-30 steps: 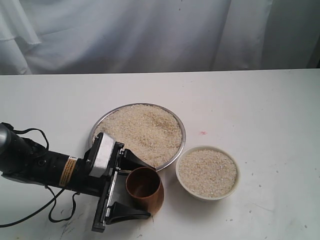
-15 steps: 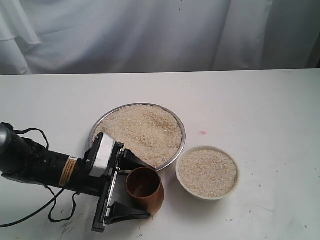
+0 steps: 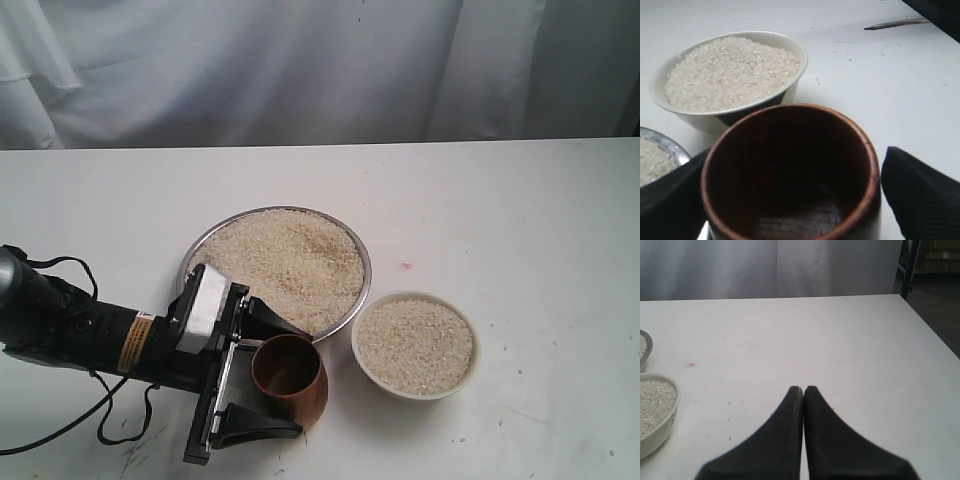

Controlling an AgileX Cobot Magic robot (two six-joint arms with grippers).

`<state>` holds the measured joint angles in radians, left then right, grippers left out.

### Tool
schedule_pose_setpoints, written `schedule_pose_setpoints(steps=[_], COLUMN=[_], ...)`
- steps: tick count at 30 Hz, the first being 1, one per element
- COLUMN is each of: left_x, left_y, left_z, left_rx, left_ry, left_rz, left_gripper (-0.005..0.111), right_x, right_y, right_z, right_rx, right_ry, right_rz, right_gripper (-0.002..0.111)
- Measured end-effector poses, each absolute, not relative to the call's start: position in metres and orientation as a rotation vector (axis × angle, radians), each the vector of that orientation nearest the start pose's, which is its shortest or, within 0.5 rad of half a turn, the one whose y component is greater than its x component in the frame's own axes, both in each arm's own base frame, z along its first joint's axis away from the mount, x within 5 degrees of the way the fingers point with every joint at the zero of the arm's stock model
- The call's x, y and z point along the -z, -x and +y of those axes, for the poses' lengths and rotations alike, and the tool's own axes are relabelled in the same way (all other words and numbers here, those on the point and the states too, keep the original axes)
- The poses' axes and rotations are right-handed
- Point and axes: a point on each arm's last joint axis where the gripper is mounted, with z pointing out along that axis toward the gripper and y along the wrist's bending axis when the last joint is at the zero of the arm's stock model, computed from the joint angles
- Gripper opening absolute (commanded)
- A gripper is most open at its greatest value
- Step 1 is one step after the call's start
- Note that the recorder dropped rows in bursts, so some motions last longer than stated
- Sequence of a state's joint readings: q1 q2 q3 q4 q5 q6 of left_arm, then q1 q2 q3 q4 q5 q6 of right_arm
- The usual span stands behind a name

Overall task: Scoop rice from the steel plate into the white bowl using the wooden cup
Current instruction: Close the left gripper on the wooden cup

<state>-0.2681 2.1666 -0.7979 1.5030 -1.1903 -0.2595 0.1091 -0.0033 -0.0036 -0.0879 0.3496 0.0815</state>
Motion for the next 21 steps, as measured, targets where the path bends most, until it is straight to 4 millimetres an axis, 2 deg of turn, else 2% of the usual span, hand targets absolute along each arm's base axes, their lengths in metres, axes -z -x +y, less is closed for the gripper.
schedule_pose_setpoints(steps=[21], left_x=[-0.0696], left_y=[-0.2654], left_z=[-0.1601], left_rx=[1.046], left_ry=[-1.566], left_rz=[1.365], left_gripper=[0.081], right_x=[-0.1832], right_y=[-0.053], right_z=[0.0031], right_rx=[-0.049], right_ry=[0.079], right_rz=[1.823], right_gripper=[0.0])
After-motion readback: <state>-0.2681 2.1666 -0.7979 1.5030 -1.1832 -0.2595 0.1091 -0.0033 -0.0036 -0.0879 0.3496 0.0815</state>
